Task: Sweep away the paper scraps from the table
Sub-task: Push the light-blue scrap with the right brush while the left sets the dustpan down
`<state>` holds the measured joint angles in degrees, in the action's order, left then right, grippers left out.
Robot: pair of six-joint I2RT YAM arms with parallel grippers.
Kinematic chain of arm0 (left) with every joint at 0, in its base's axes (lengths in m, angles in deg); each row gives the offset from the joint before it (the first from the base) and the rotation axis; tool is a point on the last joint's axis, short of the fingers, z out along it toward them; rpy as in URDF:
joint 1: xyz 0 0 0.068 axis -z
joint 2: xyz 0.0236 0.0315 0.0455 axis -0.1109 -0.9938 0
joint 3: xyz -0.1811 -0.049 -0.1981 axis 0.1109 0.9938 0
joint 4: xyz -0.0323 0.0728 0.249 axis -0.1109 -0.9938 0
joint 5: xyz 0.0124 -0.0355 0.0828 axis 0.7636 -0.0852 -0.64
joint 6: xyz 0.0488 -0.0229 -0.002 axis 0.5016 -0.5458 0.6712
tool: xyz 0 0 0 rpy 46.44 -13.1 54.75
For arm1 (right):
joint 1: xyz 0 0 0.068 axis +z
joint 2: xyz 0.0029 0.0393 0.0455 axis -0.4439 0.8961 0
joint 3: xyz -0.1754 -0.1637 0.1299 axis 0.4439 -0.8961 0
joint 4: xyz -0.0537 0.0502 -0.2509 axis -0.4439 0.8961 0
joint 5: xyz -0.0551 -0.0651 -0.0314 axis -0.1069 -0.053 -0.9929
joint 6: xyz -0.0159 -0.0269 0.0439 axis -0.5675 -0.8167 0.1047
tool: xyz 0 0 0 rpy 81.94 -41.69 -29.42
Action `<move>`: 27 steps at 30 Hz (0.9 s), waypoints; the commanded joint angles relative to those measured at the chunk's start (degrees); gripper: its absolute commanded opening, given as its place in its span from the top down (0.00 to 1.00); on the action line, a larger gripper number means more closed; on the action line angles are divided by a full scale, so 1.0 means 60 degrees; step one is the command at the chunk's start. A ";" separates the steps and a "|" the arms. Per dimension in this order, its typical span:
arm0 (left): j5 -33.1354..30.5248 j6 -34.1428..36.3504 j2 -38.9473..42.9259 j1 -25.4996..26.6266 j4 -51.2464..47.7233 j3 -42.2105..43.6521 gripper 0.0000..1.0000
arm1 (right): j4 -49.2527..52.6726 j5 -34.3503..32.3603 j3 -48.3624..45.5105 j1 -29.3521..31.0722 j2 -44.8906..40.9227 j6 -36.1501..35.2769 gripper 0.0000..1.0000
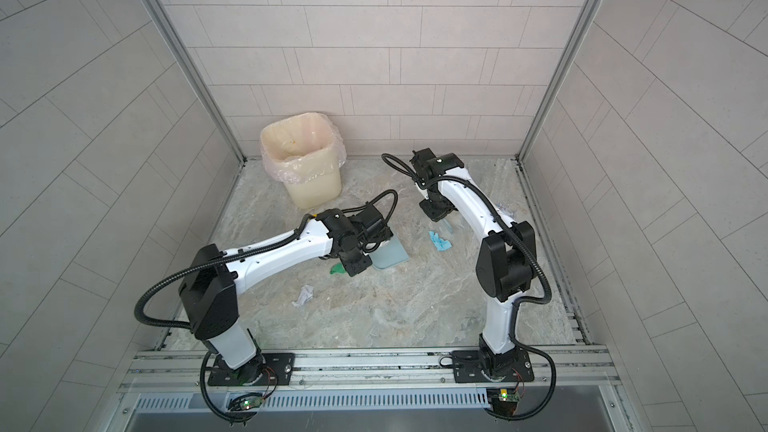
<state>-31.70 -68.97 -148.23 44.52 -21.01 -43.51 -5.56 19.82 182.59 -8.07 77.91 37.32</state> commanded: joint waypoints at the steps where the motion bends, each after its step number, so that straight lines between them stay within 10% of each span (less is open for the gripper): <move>1: 0.0120 0.0057 -0.0303 0.0270 -0.0119 -0.0017 1.00 | -0.0010 -0.0469 -0.0098 -0.0192 0.0173 0.0237 1.00; 27: 0.0046 0.0540 -0.1601 0.0483 0.1079 0.0174 1.00 | 0.0920 0.1537 -0.1153 0.1162 -0.0820 0.0736 1.00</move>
<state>-30.76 -66.48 -157.02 47.17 -15.72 -42.77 -3.35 27.60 174.28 -1.01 74.76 40.84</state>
